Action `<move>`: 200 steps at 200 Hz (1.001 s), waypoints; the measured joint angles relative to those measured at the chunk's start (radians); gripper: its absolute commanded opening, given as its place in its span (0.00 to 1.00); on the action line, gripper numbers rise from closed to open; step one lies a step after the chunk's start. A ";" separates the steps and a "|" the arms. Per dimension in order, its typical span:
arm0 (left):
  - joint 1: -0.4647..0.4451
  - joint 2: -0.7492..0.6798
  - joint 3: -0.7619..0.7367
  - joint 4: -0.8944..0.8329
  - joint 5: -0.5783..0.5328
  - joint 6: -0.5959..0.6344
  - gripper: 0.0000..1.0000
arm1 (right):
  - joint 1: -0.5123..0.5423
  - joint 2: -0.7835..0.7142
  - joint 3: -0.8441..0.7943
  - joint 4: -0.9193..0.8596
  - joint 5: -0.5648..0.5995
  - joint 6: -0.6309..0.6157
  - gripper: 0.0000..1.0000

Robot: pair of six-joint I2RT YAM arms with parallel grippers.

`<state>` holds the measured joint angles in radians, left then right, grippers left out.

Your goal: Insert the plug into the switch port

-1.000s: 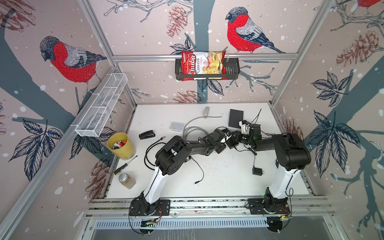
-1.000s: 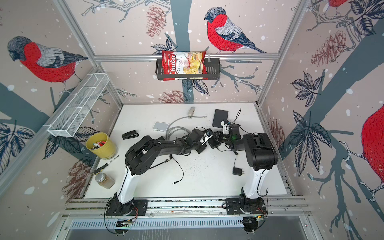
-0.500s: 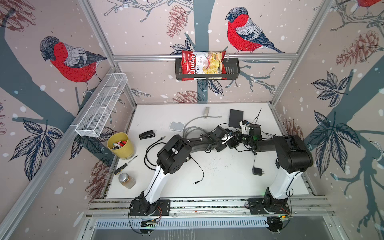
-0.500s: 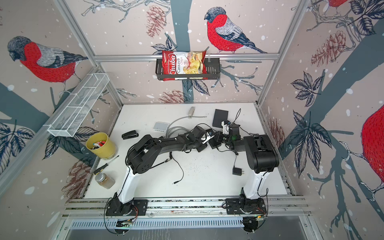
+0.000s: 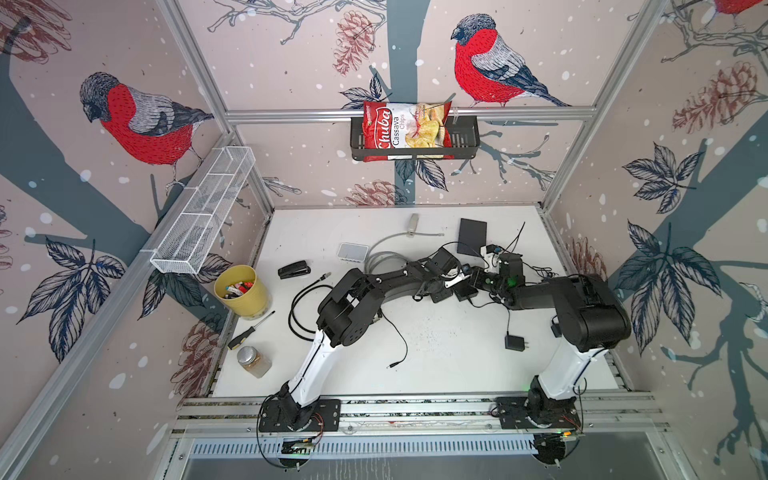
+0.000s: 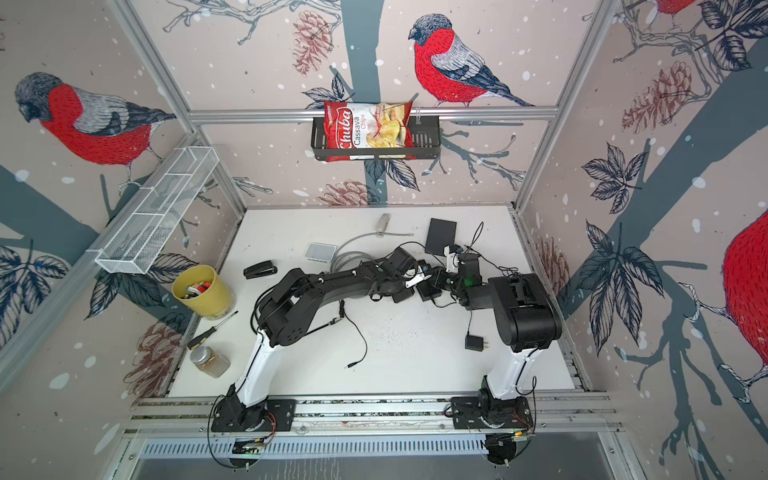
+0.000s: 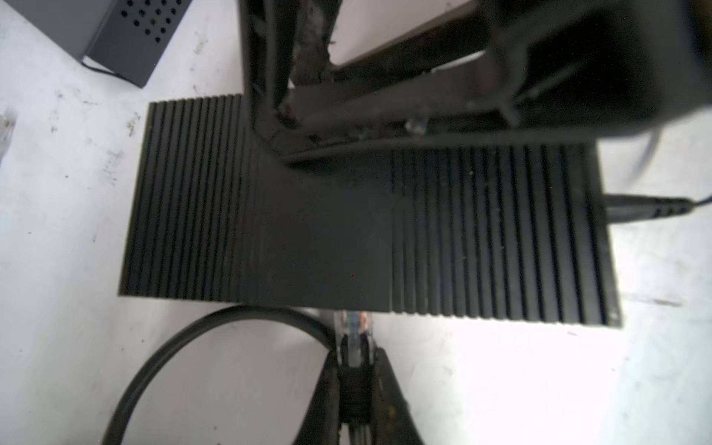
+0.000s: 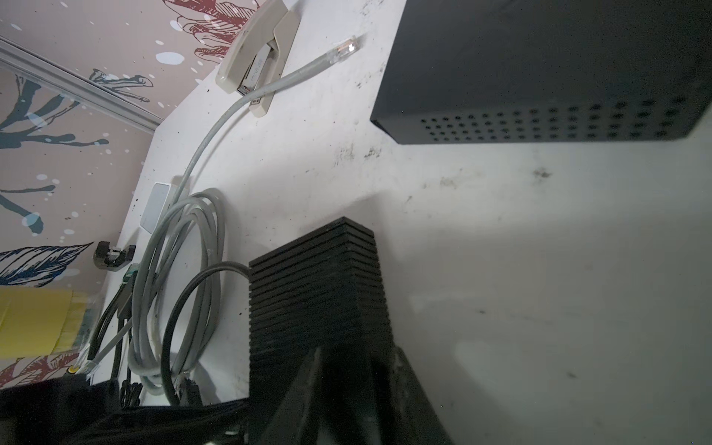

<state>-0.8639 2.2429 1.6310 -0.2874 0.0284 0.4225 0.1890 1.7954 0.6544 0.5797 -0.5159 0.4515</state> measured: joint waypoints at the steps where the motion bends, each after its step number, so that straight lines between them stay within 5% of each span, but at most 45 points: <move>1: 0.000 0.001 0.002 -0.003 0.000 0.002 0.03 | 0.000 0.000 -0.001 0.001 0.000 0.000 0.29; 200: -0.008 0.042 0.122 -0.185 0.012 0.092 0.01 | -0.028 -0.037 -0.074 0.153 -0.084 0.115 0.28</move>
<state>-0.8719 2.2848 1.7527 -0.4721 0.0402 0.5148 0.1608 1.7588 0.5804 0.7322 -0.6003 0.5663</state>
